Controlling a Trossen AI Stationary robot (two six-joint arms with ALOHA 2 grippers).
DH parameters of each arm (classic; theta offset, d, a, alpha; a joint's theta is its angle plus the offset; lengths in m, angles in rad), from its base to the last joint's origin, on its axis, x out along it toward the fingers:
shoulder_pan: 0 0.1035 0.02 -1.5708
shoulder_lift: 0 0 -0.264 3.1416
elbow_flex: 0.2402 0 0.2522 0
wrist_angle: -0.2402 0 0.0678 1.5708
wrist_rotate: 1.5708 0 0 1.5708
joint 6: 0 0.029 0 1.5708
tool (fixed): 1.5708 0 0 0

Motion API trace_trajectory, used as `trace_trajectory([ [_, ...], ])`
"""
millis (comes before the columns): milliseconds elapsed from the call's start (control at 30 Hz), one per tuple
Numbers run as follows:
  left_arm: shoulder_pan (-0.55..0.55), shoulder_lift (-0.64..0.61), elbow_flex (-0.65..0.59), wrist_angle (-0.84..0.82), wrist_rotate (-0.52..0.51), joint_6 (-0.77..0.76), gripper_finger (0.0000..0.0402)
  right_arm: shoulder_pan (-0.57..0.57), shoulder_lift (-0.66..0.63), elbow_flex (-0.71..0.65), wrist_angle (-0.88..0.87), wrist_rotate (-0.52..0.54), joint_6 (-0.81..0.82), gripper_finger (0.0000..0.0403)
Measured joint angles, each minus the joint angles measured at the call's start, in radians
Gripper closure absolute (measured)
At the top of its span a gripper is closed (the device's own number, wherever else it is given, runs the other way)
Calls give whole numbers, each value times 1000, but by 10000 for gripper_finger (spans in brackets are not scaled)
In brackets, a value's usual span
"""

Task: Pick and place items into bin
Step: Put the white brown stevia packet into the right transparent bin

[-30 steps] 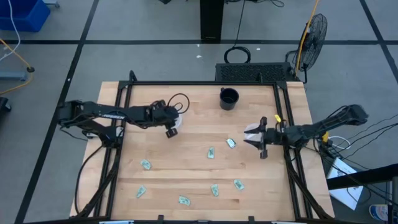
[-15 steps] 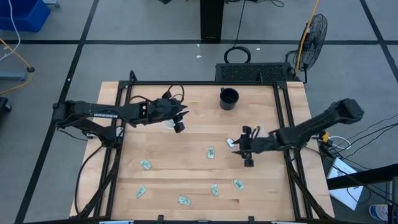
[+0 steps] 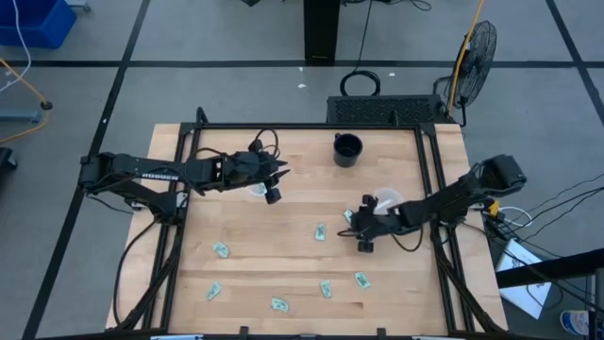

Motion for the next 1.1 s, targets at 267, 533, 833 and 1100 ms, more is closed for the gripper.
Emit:
trace_trajectory([
  [267,0,0,0,1,0,-2,293,-20,29,2,14,0,-2,254],
  [533,0,0,0,0,0,-7,293,-20,31,0,31,-1,2,388],
  [833,0,1,0,0,0,-4,293,3,-24,13,112,28,-56,400],
  [1100,0,1,0,54,0,29,293,54,-306,69,-64,190,-110,400],
])
